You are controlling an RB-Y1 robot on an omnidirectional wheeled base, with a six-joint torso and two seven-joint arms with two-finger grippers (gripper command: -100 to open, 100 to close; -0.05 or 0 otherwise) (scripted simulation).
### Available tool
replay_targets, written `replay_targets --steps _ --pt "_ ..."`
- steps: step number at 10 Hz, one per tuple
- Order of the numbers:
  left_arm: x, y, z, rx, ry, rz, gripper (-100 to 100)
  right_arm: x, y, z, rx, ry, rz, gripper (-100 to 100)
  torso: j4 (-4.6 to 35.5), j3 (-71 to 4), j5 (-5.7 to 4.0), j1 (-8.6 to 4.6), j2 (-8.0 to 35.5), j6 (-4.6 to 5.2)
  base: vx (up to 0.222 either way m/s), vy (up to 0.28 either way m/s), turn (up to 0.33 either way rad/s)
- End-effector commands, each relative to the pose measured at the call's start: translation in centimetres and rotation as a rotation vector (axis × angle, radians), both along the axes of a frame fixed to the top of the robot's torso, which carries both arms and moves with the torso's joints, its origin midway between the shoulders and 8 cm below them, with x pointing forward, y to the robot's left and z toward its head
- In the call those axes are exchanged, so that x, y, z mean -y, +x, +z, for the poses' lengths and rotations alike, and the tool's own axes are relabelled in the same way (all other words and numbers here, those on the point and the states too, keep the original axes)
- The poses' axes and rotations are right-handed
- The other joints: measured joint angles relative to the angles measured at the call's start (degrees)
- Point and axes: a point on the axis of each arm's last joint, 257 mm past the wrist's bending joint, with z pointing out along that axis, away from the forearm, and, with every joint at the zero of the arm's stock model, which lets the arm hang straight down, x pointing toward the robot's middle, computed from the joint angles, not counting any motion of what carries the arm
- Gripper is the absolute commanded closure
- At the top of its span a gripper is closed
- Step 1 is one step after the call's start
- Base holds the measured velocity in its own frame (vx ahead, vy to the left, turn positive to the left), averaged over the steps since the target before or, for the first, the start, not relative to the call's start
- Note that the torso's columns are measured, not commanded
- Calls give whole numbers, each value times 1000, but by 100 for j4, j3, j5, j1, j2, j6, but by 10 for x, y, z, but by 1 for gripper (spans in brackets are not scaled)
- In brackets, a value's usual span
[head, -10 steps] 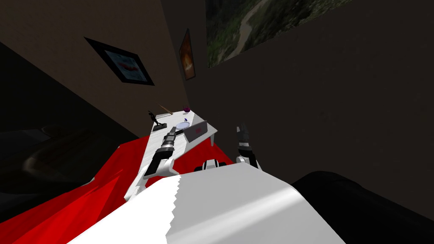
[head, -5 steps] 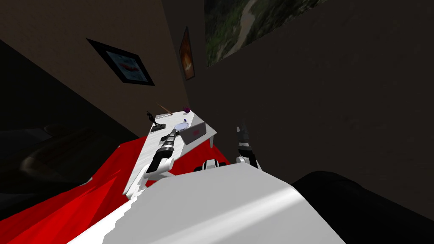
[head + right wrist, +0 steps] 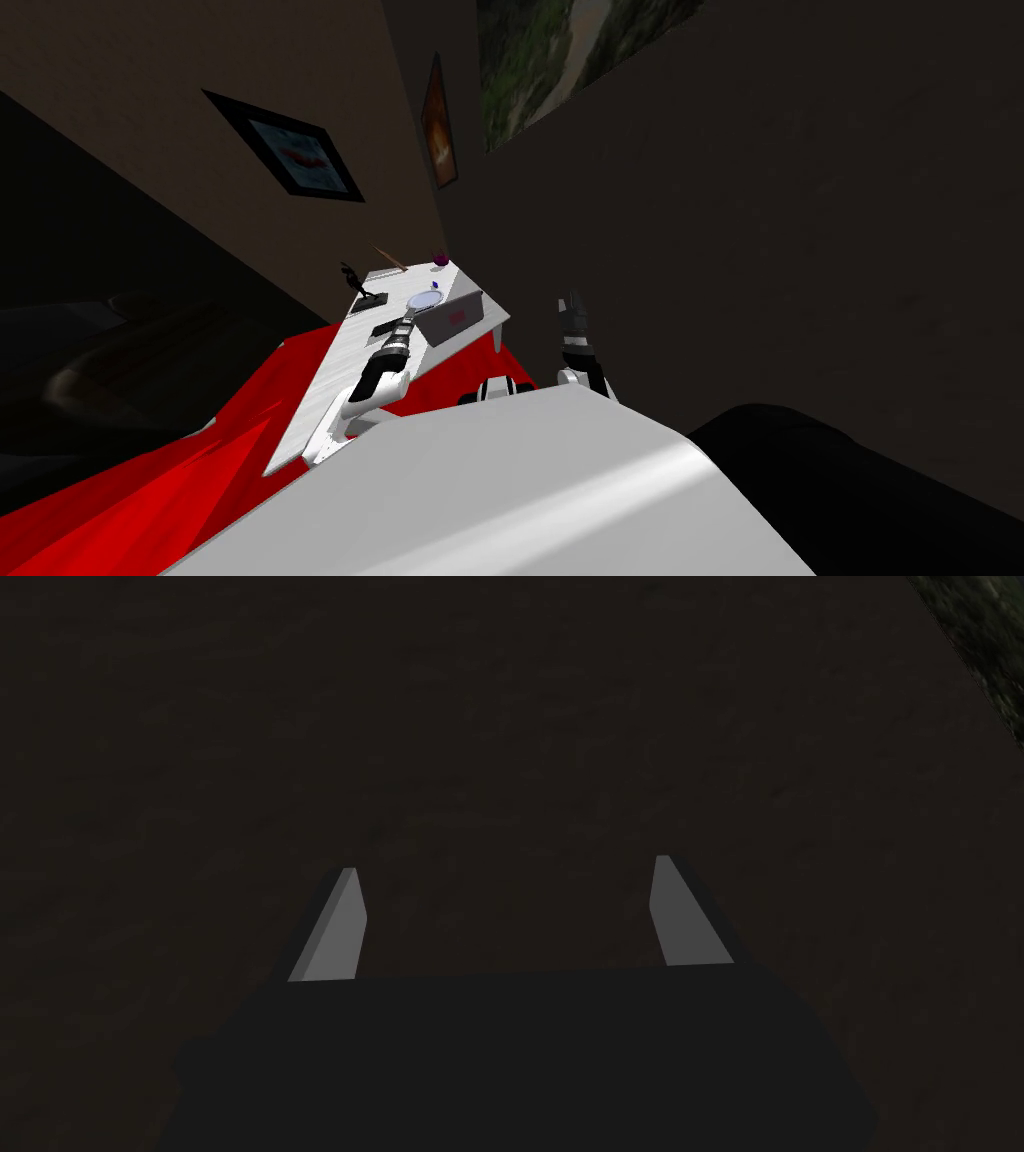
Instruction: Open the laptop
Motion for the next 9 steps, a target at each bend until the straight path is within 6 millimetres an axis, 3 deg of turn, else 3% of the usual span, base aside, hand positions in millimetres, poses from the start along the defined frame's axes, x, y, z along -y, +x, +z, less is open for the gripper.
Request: replay_targets --steps 1,3,4,5,6,7,8,9 --pt "-6 1 -23 -60 -29 38 -100 0 0 0 0 0 0 0 -1 -1 0 -4 -3 -1 89 -72 44" --pt "-5 0 -18 -50 -22 32 -100 0 0 0 0 0 0 0 1 2 2 8 5 0 25 -20 3" --pt "-5 0 -18 -49 -22 31 100 0 0 0 0 0 0 0 4 9 4 11 14 0 7 -3 -6" --pt "-30 7 -20 -76 -22 76 100 0 0 0 0 0 0 0 -4 6 8 11 6 -4 -69 46 -333" --pt "-31 7 -21 -84 -25 77 100 0 0 0 0 0 0 0 -8 2 17 30 -1 15 -106 72 -272" --pt "-54 12 -24 -105 -26 119 100 0 0 0 0 0 0 0 -9 -3 16 31 -8 1 -133 90 -400" --pt "-58 13 -25 -119 -35 129 100 0 0 0 0 0 0 0 -13 -6 19 34 -15 4 -101 75 -230" --pt "-79 17 -25 -133 -39 167 100 0 0 0 0 0 0 0 -21 -19 19 31 -37 -12 -113 70 -304"
